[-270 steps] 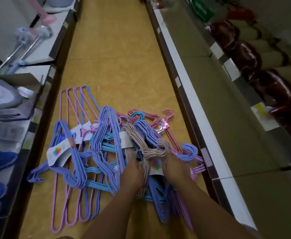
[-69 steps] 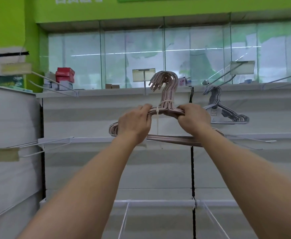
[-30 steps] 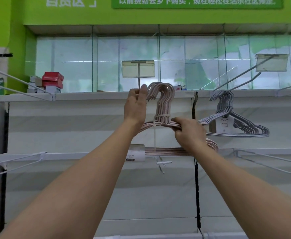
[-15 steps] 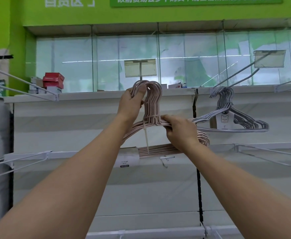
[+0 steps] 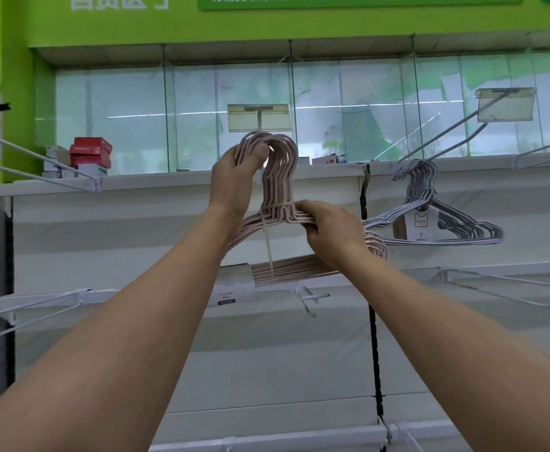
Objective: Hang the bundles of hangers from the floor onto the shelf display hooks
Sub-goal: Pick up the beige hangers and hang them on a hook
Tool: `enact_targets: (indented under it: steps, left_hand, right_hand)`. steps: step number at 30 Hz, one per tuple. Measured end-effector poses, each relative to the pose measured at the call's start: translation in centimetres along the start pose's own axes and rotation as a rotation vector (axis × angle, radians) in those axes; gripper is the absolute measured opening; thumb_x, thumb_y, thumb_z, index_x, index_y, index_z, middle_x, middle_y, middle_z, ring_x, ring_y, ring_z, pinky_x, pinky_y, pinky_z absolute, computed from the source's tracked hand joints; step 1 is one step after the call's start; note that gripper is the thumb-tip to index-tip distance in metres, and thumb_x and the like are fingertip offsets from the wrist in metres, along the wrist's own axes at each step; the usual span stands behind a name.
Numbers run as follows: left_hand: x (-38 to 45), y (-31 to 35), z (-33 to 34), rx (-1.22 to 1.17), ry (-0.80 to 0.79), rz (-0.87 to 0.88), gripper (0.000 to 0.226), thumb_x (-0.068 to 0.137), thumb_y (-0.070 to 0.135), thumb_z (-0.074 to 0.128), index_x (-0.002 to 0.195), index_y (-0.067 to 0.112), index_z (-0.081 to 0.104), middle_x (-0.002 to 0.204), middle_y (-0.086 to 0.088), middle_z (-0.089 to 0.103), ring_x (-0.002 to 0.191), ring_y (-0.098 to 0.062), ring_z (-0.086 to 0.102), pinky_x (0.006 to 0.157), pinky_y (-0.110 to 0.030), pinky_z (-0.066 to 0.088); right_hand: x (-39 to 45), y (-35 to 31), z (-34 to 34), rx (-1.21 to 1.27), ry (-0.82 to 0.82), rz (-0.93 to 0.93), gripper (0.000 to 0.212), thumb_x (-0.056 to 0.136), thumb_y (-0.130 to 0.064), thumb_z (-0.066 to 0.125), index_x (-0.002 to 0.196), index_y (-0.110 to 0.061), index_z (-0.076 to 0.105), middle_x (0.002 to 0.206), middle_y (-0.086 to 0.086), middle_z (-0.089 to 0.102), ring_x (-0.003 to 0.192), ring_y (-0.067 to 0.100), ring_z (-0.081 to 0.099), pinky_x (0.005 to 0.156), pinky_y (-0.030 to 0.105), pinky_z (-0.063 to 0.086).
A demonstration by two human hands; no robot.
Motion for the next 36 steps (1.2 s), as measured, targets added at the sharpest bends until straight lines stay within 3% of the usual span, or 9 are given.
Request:
enact_targets:
  steps: [3, 9, 13, 16, 20, 27, 32, 36]
  left_hand:
    - [0.3, 0.8, 0.2, -0.006, 0.002, 0.042, 0.014, 0.093, 0.026, 0.057, 0.103, 0.018, 0.063, 0.081, 0.014, 0.058, 0.073, 0.007, 0.054, 0.062, -0.001, 0.042]
    - [1.7, 0.4, 0.7, -0.007, -0.036, -0.005, 0.019, 0.094, 0.031, 0.054, 0.107, 0.017, 0.058, 0.094, 0.006, 0.057, 0.095, -0.01, 0.053, 0.089, -0.025, 0.039]
    - [2.1, 0.4, 1.0, 0.013, -0.02, 0.023, 0.014, 0.096, 0.031, 0.05, 0.106, 0.021, 0.052, 0.104, 0.003, 0.059, 0.105, -0.015, 0.056, 0.092, -0.028, 0.042]
    - [2.3, 0.6, 0.7, 0.006, 0.022, 0.067, 0.006, 0.096, 0.028, 0.05, 0.1, 0.024, 0.053, 0.102, 0.0, 0.061, 0.1, -0.017, 0.058, 0.092, -0.034, 0.047]
    - [2.8, 0.1, 0.1, -0.062, 0.042, 0.047, 0.015, 0.097, 0.024, 0.049, 0.108, 0.014, 0.054, 0.095, -0.001, 0.062, 0.091, -0.016, 0.062, 0.088, -0.033, 0.052]
    - [4.2, -1.0, 1.0, 0.057, -0.027, 0.03, 0.029, 0.094, 0.036, 0.051, 0.118, 0.02, 0.056, 0.116, -0.006, 0.063, 0.107, -0.022, 0.06, 0.08, -0.024, 0.044]
    - [5.1, -0.8, 0.5, 0.105, 0.039, 0.043, 0.035, 0.08, 0.034, 0.05, 0.109, 0.019, 0.062, 0.096, 0.001, 0.065, 0.08, -0.016, 0.06, 0.085, -0.038, 0.052]
    - [5.7, -0.6, 0.5, 0.187, 0.061, 0.094, 0.021, 0.085, 0.034, 0.05, 0.097, 0.023, 0.063, 0.088, 0.002, 0.064, 0.08, -0.018, 0.058, 0.081, -0.037, 0.052]
  right_hand:
    - [0.2, 0.0, -0.6, -0.004, 0.055, 0.004, 0.039, 0.095, -0.014, 0.045, 0.131, -0.028, 0.054, 0.114, 0.001, 0.065, 0.101, 0.028, 0.058, 0.067, 0.031, 0.037]
    - [0.7, 0.2, -1.6, -0.056, 0.086, 0.029, 0.038, 0.096, -0.015, 0.044, 0.13, -0.03, 0.054, 0.116, -0.001, 0.065, 0.104, 0.027, 0.057, 0.067, 0.028, 0.032]
    - [1.0, 0.5, -1.6, -0.06, 0.093, 0.043, 0.039, 0.095, -0.014, 0.045, 0.13, -0.03, 0.054, 0.117, -0.002, 0.065, 0.104, 0.026, 0.057, 0.068, 0.028, 0.033]
    - [1.1, 0.2, -1.5, -0.068, 0.092, 0.035, 0.039, 0.096, -0.017, 0.045, 0.131, -0.031, 0.053, 0.118, -0.002, 0.064, 0.104, 0.026, 0.058, 0.068, 0.028, 0.031]
    - [1.6, -0.5, -1.1, -0.085, 0.096, 0.002, 0.035, 0.097, -0.019, 0.045, 0.128, -0.032, 0.055, 0.115, -0.003, 0.066, 0.1, 0.026, 0.059, 0.066, 0.028, 0.03]
    - [1.9, 0.5, 0.1, -0.039, 0.097, 0.035, 0.031, 0.098, -0.026, 0.047, 0.127, -0.034, 0.056, 0.113, -0.001, 0.067, 0.101, 0.028, 0.058, 0.066, 0.029, 0.027]
    - [2.7, 0.5, 0.5, -0.017, 0.09, 0.034, 0.03, 0.096, -0.027, 0.049, 0.123, -0.035, 0.058, 0.109, 0.001, 0.068, 0.099, 0.031, 0.059, 0.065, 0.029, 0.029]
    - [3.2, 0.4, 0.8, -0.007, 0.093, 0.022, 0.028, 0.095, -0.027, 0.05, 0.12, -0.034, 0.06, 0.108, 0.003, 0.068, 0.097, 0.033, 0.059, 0.064, 0.03, 0.03]
Point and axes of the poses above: each hand's wrist, its own x-axis towards the middle knuckle, its own z-axis out of the palm, y = z × x, the point moved 9 cm from there along x, towards the middle knuckle
